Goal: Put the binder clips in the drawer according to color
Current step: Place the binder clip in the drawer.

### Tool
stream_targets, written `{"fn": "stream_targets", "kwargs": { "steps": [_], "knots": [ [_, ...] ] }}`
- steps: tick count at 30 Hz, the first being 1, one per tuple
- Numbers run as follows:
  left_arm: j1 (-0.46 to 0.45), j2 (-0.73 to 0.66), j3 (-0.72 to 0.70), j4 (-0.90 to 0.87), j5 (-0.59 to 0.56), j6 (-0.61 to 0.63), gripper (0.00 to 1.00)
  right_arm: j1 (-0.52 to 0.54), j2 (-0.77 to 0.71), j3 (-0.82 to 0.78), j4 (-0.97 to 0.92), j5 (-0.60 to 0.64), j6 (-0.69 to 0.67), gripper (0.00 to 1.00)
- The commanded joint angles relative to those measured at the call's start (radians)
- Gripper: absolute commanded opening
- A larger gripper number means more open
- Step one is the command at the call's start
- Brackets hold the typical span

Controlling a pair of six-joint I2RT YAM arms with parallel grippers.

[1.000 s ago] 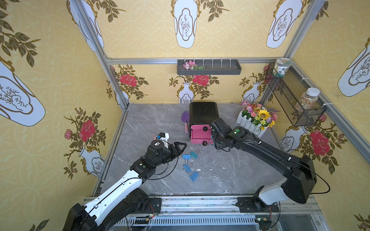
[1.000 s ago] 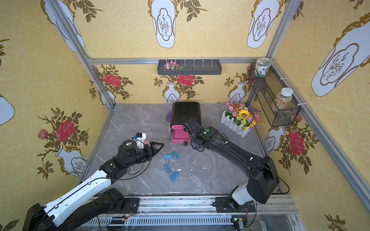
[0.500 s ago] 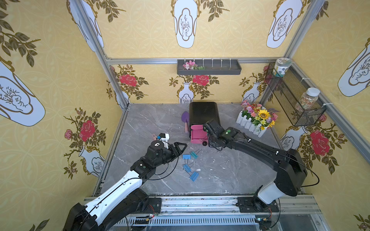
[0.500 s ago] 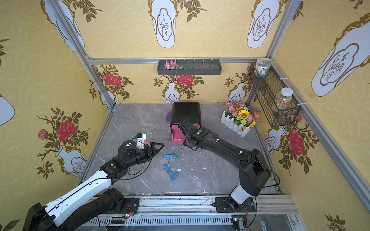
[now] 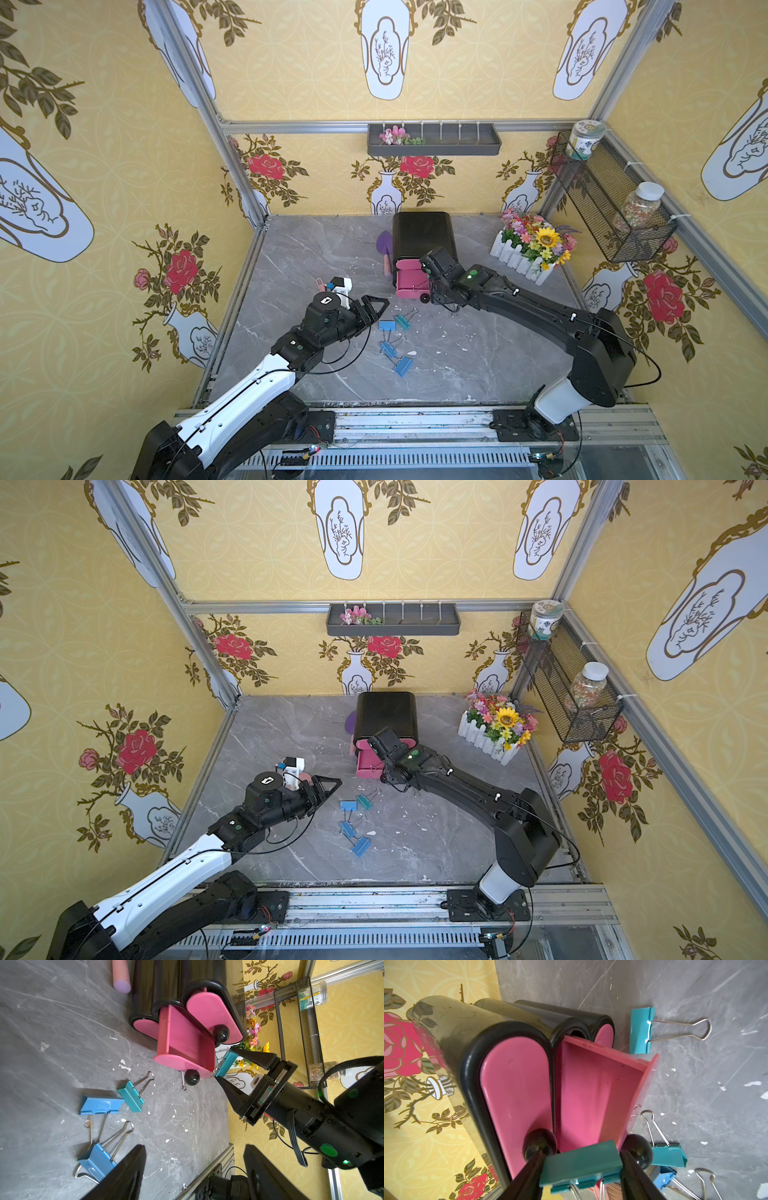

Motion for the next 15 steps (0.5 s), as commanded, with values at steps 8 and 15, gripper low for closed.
{"fn": "stream_targets", "kwargs": {
  "steps": [8, 15],
  "knots": [
    [0.001, -0.009, -0.005, 0.009, 0.001, 0.005, 0.8, 0.0, 0.002, -0.004, 0.054, 0.015, 0.135, 0.84],
    [0.001, -0.007, 0.002, 0.003, -0.004, 0.007, 0.8, 0.005, -0.041, 0.032, 0.034, 0.054, 0.0, 0.84]
  ]
}}
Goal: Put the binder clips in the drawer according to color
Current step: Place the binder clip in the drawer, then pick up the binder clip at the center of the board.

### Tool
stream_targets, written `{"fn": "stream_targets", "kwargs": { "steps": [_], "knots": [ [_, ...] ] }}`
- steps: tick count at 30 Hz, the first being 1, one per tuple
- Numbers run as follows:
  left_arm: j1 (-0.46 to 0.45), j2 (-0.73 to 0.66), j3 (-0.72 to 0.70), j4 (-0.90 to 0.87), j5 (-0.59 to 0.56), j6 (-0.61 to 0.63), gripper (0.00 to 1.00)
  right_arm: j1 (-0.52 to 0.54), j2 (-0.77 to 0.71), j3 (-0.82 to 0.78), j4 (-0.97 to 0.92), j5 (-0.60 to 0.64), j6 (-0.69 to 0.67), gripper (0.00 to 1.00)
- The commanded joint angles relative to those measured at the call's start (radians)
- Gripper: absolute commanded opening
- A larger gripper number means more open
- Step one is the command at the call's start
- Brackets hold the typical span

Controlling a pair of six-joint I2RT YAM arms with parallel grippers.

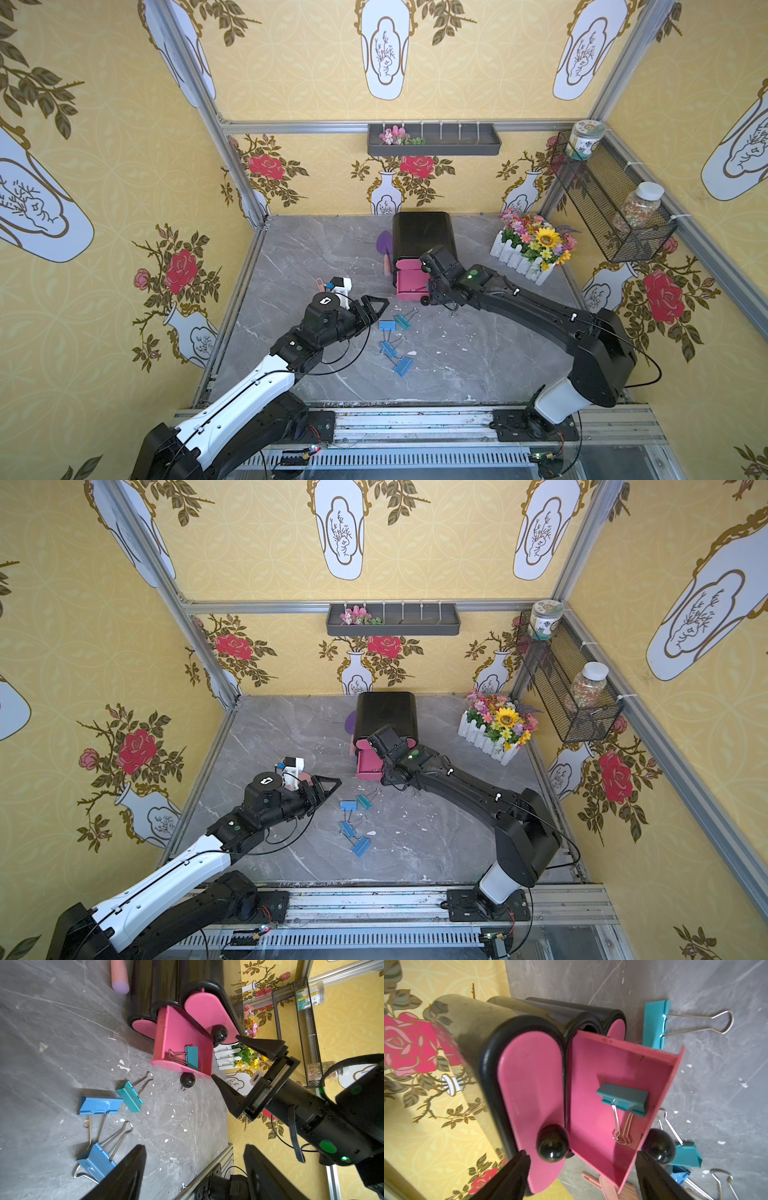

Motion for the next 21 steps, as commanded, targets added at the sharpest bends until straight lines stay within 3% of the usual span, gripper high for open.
{"fn": "stream_targets", "kwargs": {
  "steps": [1, 6, 15, 21],
  "knots": [
    [0.001, 0.003, 0.006, 0.002, -0.003, 0.009, 0.8, 0.007, -0.037, 0.025, -0.008, 0.051, -0.031, 0.83],
    [0.001, 0.011, 0.022, -0.007, -0.01, 0.016, 0.8, 0.008, -0.104, 0.056, -0.065, 0.055, -0.279, 0.82],
    [0.003, 0.031, 0.047, -0.04, -0.016, 0.026, 0.8, -0.007, -0.254, -0.031, -0.089, -0.024, -0.928, 0.83],
    [0.018, 0.029, 0.059, -0.096, -0.034, 0.048, 0.8, -0.012, -0.331, -0.159, -0.221, 0.007, -1.06, 0.79]
  ]
}}
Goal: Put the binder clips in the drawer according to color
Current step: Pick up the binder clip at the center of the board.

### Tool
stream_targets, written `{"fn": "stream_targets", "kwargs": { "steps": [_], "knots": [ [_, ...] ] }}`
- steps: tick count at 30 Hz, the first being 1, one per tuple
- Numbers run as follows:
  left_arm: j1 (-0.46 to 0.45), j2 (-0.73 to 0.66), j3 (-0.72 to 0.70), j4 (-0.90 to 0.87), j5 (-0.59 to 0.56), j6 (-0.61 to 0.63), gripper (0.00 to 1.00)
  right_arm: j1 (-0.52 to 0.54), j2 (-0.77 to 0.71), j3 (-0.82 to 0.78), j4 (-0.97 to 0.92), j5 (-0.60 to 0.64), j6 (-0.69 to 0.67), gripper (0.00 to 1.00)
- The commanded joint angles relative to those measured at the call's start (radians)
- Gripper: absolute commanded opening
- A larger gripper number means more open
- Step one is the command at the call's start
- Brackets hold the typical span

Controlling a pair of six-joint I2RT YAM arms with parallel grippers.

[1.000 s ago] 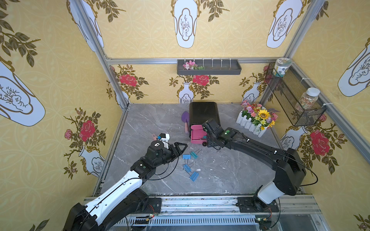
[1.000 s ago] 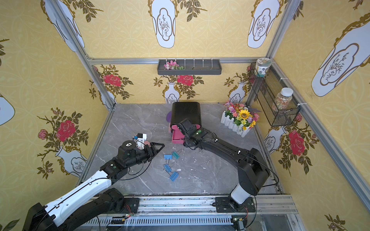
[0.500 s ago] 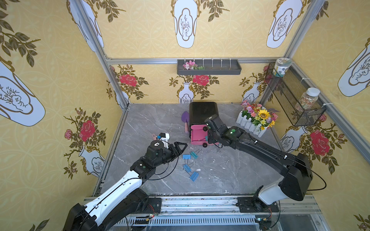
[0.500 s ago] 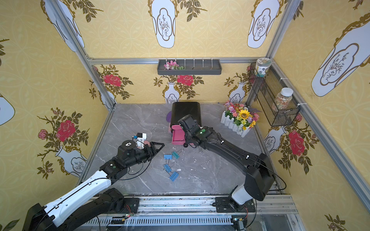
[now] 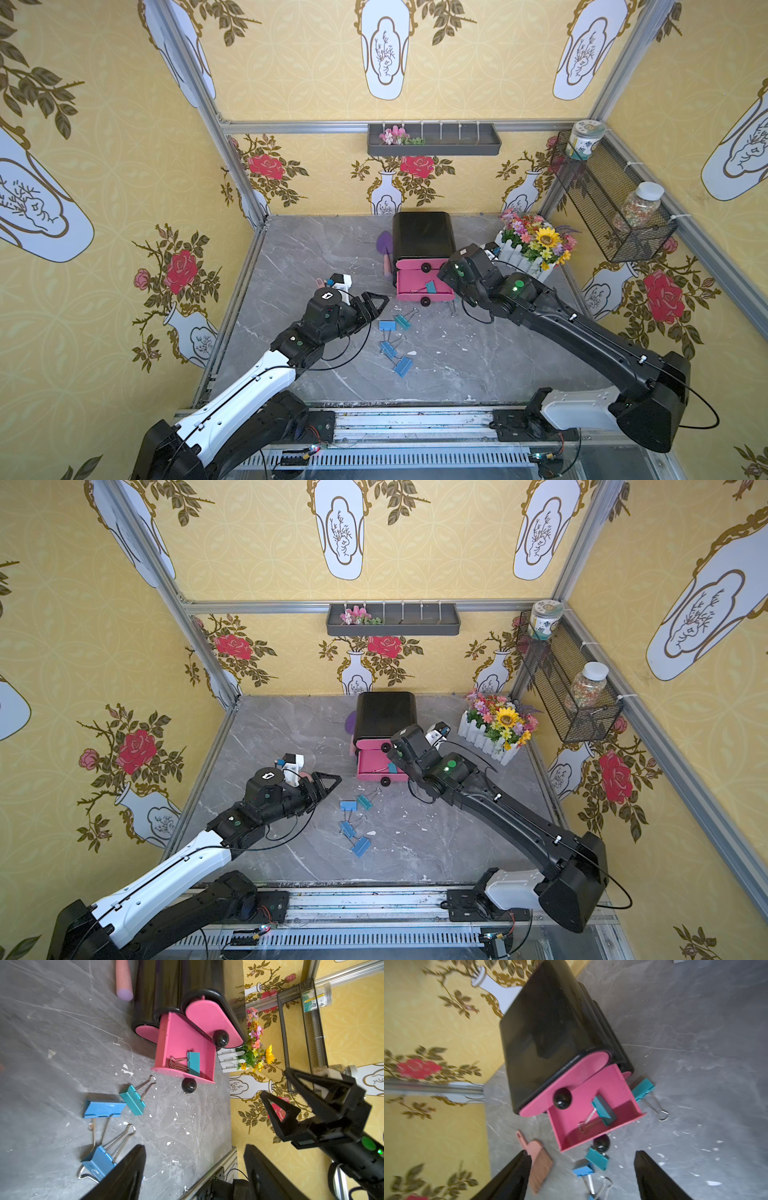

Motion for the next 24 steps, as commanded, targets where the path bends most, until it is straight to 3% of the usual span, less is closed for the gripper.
{"fn": "stream_targets", "kwargs": {
  "steps": [1, 7, 10, 17, 24],
  "knots": [
    [0.01, 0.002, 0.007, -0.04, -0.009, 0.025, 0.8, -0.01, -0.047, -0.09, -0.077, 0.007, -0.144, 0.79],
    [0.013, -0.013, 0.014, -0.088, -0.037, 0.025, 0.8, -0.02, -0.076, -0.244, -0.031, -0.067, -0.238, 0.71],
    [0.015, -0.013, 0.005, -0.096, -0.048, 0.019, 0.8, 0.029, -0.03, -0.271, 0.032, -0.095, -0.343, 0.67],
    [0.019, -0.023, -0.016, -0.109, -0.077, -0.004, 0.8, 0.293, 0.203, -0.151, 0.052, 0.014, -0.396, 0.74],
    [0.022, -0.012, -0.035, -0.123, -0.088, 0.008, 0.8, 0.348, 0.368, -0.096, 0.189, -0.035, -0.395, 0.75]
  ]
}}
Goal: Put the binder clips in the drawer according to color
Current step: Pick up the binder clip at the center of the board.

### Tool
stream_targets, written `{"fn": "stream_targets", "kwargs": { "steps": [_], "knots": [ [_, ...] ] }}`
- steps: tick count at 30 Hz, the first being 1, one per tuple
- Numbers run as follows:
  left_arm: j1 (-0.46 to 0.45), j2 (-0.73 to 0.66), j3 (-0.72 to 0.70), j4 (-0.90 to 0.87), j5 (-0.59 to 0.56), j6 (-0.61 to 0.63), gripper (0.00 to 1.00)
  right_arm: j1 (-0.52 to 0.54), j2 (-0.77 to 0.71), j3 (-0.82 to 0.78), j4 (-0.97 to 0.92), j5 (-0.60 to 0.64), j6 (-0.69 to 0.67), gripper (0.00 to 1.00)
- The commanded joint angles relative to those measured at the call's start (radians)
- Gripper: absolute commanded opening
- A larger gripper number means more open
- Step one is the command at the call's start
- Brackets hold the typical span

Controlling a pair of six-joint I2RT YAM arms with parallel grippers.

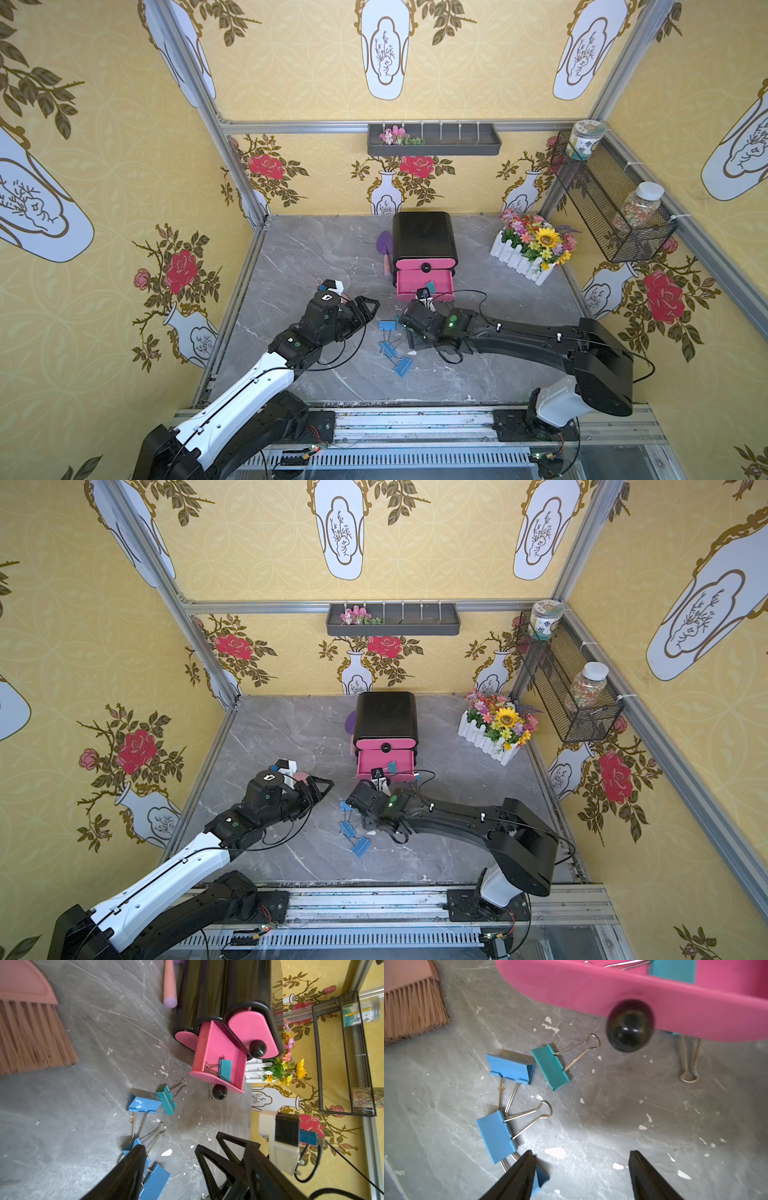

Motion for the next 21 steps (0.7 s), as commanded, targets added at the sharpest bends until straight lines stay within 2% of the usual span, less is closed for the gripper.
{"fn": "stream_targets", "kwargs": {
  "steps": [1, 4, 9, 21],
  "knots": [
    [0.003, 0.006, -0.016, -0.01, -0.009, 0.012, 0.8, 0.023, 0.064, 0.036, 0.088, -0.005, 0.005, 0.75],
    [0.004, 0.003, -0.03, -0.007, -0.011, 0.01, 0.8, 0.025, 0.11, 0.042, 0.137, -0.01, 0.04, 0.7],
    [0.006, 0.0, -0.041, -0.005, -0.008, 0.01, 0.8, 0.034, 0.164, 0.073, 0.183, 0.014, 0.059, 0.69],
    [0.009, -0.025, -0.046, -0.028, 0.0, 0.026, 0.8, 0.05, 0.221, 0.087, 0.296, 0.1, 0.01, 0.82]
  ]
}}
